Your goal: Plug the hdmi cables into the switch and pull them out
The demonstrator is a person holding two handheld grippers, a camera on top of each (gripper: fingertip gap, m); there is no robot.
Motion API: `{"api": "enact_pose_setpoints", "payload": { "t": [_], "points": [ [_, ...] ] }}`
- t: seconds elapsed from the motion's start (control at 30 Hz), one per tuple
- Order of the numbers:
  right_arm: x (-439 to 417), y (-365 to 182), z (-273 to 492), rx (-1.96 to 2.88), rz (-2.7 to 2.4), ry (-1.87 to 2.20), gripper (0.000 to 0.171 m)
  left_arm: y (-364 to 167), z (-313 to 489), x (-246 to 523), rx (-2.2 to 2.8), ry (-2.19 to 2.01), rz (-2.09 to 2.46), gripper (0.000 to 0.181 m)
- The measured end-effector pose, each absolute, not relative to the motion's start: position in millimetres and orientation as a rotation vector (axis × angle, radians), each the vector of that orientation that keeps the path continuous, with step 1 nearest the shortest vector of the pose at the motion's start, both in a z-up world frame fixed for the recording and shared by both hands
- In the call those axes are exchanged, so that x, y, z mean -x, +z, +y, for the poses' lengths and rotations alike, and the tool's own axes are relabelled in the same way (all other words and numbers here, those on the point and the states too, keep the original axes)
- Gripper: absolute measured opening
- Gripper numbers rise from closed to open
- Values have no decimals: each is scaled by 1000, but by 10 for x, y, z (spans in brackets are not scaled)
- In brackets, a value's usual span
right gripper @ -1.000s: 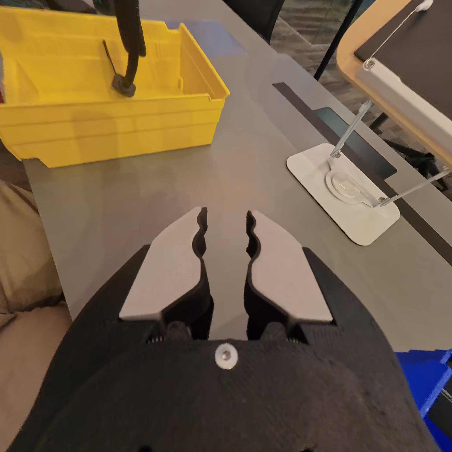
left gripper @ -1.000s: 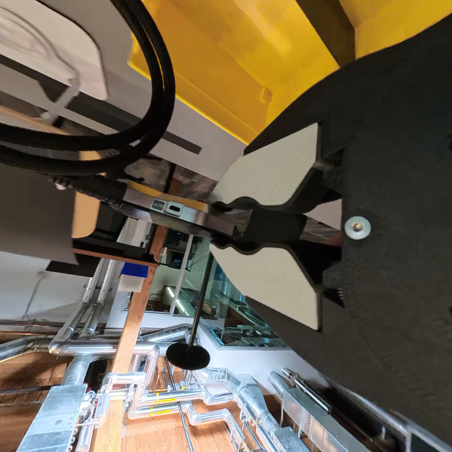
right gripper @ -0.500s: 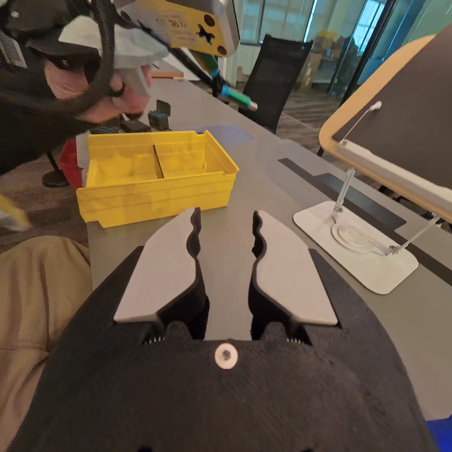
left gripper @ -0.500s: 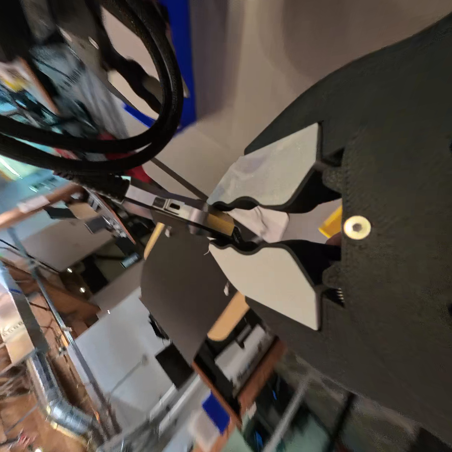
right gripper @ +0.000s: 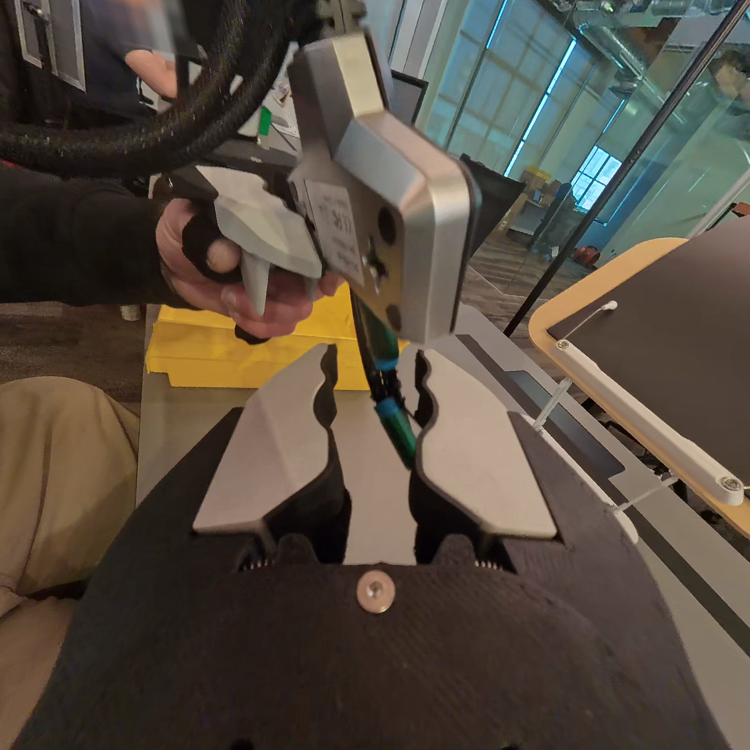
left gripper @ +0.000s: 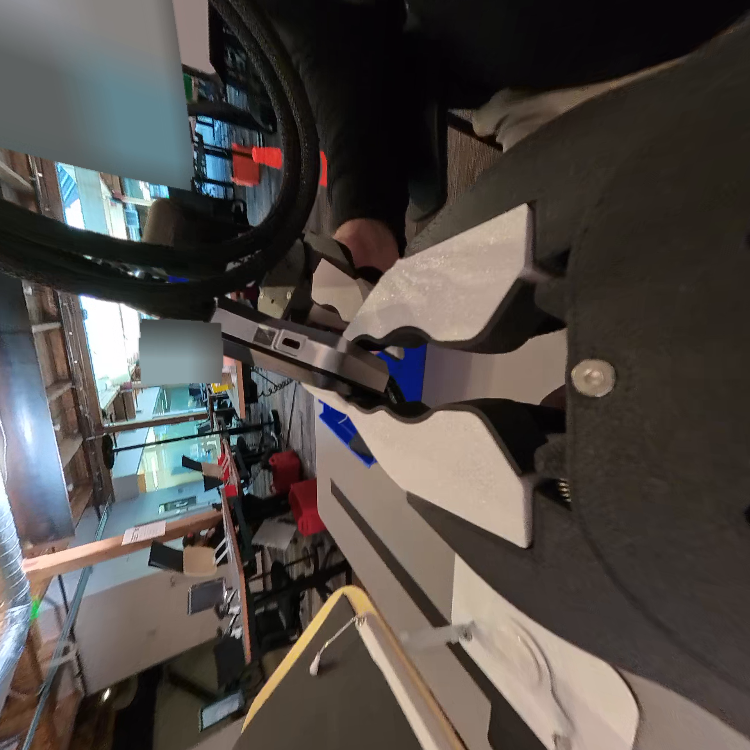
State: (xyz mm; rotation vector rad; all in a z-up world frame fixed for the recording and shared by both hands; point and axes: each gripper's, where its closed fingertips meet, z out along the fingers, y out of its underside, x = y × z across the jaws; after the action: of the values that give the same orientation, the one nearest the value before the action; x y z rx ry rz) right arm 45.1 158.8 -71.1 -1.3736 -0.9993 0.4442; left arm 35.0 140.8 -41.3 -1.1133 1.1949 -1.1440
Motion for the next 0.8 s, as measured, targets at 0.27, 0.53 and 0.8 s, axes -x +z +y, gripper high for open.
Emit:
{"api": "enact_pose_setpoints", "payload": {
  "t": [0.27, 0.53, 0.8],
  "points": [
    [-453, -805, 1575, 1431, -1048, 463, 12, -580, 1354, -465, 1163, -1236, 1209, 22],
    [-625, -927, 1730, 1526, -1045, 309, 12, -507, 1631, -247, 1218, -1002, 1212, 34],
    [-944, -1151, 1967, 1651, -1028, 51, 12, -57, 1886, 180, 1218, -778, 1123, 31]
  ]
}}
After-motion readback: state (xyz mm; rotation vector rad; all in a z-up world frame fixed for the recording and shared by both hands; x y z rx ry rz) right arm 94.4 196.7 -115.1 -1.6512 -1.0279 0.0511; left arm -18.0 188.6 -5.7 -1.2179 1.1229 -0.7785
